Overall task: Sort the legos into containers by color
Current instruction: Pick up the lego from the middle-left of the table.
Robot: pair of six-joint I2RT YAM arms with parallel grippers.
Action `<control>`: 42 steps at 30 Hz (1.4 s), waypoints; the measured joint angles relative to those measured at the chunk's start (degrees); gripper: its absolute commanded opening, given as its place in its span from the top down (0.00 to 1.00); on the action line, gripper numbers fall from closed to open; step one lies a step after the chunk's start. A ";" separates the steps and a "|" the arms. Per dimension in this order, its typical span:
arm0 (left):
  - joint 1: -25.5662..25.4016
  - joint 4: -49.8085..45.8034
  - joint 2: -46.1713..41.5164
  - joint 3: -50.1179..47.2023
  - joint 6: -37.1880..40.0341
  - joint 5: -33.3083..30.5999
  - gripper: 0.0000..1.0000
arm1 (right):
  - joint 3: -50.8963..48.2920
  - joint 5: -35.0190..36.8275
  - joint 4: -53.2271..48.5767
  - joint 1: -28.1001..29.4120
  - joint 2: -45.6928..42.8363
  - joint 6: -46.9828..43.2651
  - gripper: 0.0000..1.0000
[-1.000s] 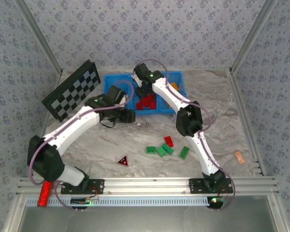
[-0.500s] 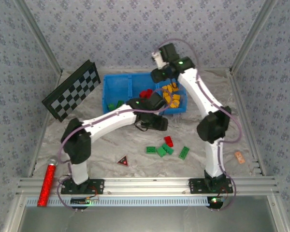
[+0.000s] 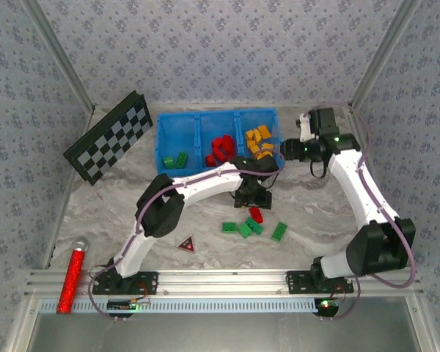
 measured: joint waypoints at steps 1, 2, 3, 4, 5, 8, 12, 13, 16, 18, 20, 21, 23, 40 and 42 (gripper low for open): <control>-0.11 -0.17 0.37 0.39 -0.57 0.17 0.29 | -1.75 -0.50 0.48 -0.13 -0.96 0.46 0.31; -0.22 -0.26 0.76 0.52 -1.20 0.48 0.29 | -3.91 -1.05 0.90 -0.37 -2.21 1.07 0.30; -0.31 -0.57 1.14 0.61 -1.79 0.68 0.29 | -5.95 -1.42 1.44 -0.59 -3.41 1.57 0.30; -0.31 -0.85 1.55 0.74 -2.27 0.83 0.29 | -7.37 -1.75 1.55 -0.79 -4.28 2.03 0.30; -0.31 -1.05 2.10 0.83 -2.73 0.87 0.29 | -8.90 -2.10 1.79 -0.94 -5.35 2.56 0.30; -0.39 -2.12 3.76 1.31 -4.04 0.90 0.29 | -11.89 -2.38 2.23 -1.16 -8.13 3.93 0.30; -0.57 -3.76 6.95 4.17 -5.18 0.83 0.30 | -14.29 -2.27 2.86 -1.16 -11.43 5.49 0.30; -0.66 -4.44 7.37 4.81 -5.38 0.68 0.31 | -14.67 -2.08 2.97 -1.14 -12.04 5.62 0.30; -0.79 -5.25 7.72 6.14 -5.88 0.87 0.40 | -15.54 -1.68 3.34 -1.03 -13.44 6.19 0.30; -0.87 -5.31 8.17 6.71 -6.16 0.90 0.49 | -16.20 -1.05 3.80 -1.03 -14.14 6.56 0.30; -0.98 -5.38 8.52 6.80 -6.34 0.92 0.57 | -16.87 -0.57 4.09 -0.98 -14.51 6.80 0.30; -1.05 -5.49 8.70 6.80 -6.43 1.03 0.61 | -17.25 -0.39 4.13 -0.98 -14.62 6.88 0.30; -1.16 -5.95 8.81 6.80 -6.54 0.85 0.66 | -17.59 -0.28 4.09 -0.98 -14.78 7.06 0.30; -0.24 -4.28 7.65 4.87 -7.06 1.95 0.83 | -17.55 -5.73 5.92 -2.05 -16.33 7.43 0.20; 0.15 -3.26 6.75 3.50 -7.06 1.55 0.84 | -17.40 -6.80 6.16 -2.05 -16.33 7.50 0.20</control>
